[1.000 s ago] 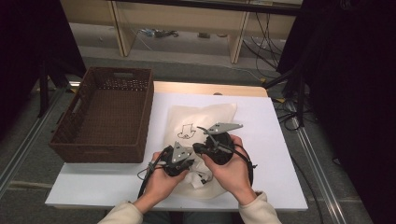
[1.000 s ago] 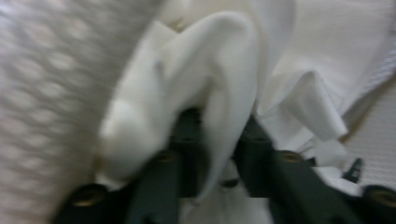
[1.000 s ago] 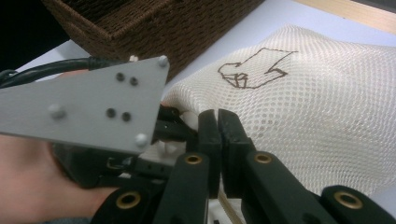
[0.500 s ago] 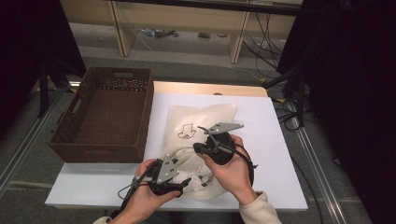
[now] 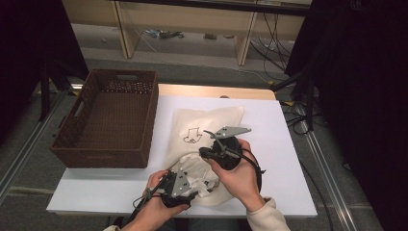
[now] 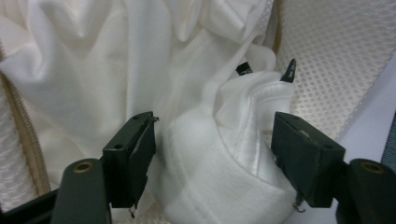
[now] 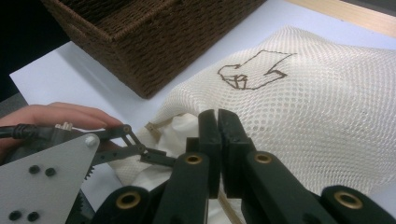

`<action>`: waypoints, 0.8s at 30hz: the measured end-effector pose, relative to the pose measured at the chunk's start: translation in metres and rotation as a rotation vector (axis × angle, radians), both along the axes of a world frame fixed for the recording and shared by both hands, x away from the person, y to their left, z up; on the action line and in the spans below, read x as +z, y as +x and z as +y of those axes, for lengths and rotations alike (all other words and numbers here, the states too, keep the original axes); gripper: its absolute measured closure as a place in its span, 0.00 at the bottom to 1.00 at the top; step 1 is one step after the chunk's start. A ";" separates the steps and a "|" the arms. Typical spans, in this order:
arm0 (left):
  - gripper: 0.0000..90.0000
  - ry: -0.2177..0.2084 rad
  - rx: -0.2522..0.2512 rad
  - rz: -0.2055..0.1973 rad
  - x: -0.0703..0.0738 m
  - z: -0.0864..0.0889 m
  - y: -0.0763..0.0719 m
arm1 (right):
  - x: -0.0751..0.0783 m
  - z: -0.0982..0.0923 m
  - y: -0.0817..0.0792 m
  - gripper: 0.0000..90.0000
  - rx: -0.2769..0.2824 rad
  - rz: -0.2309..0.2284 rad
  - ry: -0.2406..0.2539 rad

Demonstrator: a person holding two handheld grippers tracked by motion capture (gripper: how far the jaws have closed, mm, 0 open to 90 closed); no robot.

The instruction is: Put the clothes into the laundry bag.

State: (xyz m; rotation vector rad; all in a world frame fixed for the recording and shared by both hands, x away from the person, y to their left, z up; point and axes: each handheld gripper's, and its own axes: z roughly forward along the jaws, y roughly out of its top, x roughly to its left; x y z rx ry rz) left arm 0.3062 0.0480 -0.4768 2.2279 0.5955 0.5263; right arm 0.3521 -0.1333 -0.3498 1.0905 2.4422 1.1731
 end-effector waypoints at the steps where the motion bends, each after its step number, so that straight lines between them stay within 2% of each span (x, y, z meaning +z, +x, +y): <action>1: 0.35 0.013 -0.004 -0.008 0.000 0.001 0.000 | 0.000 0.000 0.000 1.00 0.002 0.000 0.002; 3: 0.39 0.026 -0.008 0.005 0.000 0.002 0.001 | 0.000 0.000 0.000 1.00 0.001 0.005 0.004; 4: 0.41 0.023 0.002 -0.004 -0.001 0.003 0.002 | 0.000 0.001 -0.002 1.00 -0.020 0.031 0.012; 8: 0.52 0.026 0.013 0.001 -0.002 0.005 0.004 | 0.000 0.001 -0.001 1.00 -0.008 0.016 0.001; 9: 0.55 -0.003 0.023 0.002 -0.004 0.005 0.005 | 0.000 0.001 -0.001 1.00 -0.004 0.008 -0.005; 10: 0.57 0.002 0.030 0.008 -0.003 0.006 0.005 | 0.000 0.001 -0.001 1.00 -0.003 0.001 -0.008; 11: 0.59 0.007 0.027 0.015 -0.002 0.007 0.006 | 0.000 0.001 -0.002 1.00 -0.012 0.022 0.001; 13: 0.64 -0.002 0.040 0.017 -0.001 0.008 0.007 | 0.000 0.001 -0.002 1.00 -0.012 0.023 0.001; 14: 0.65 -0.033 0.049 0.015 -0.003 0.007 0.007 | -0.001 0.001 -0.002 1.00 -0.012 0.023 0.001; 17: 0.68 -0.032 0.052 0.019 -0.003 0.008 0.008 | -0.001 0.002 -0.001 1.00 -0.001 0.019 0.003; 18: 0.70 -0.008 0.044 0.015 0.000 0.010 0.009 | 0.000 0.002 -0.002 1.00 -0.011 0.029 0.005; 19: 0.73 -0.012 0.044 0.016 0.000 0.010 0.009 | -0.002 0.002 0.000 1.00 0.017 0.002 -0.001; 20: 0.75 -0.032 0.054 0.020 -0.001 0.010 0.010 | -0.002 0.001 0.001 1.00 0.027 -0.006 -0.009; 22: 0.81 -0.030 0.060 0.036 0.001 0.011 0.010 | -0.002 0.002 0.000 1.00 0.016 0.000 -0.006; 23: 0.83 -0.065 0.071 0.051 0.000 0.010 0.010 | -0.001 0.002 0.000 1.00 0.015 0.004 -0.018; 24: 0.84 -0.075 0.076 0.057 0.001 0.010 0.010 | -0.001 0.002 0.000 1.00 0.013 0.003 -0.017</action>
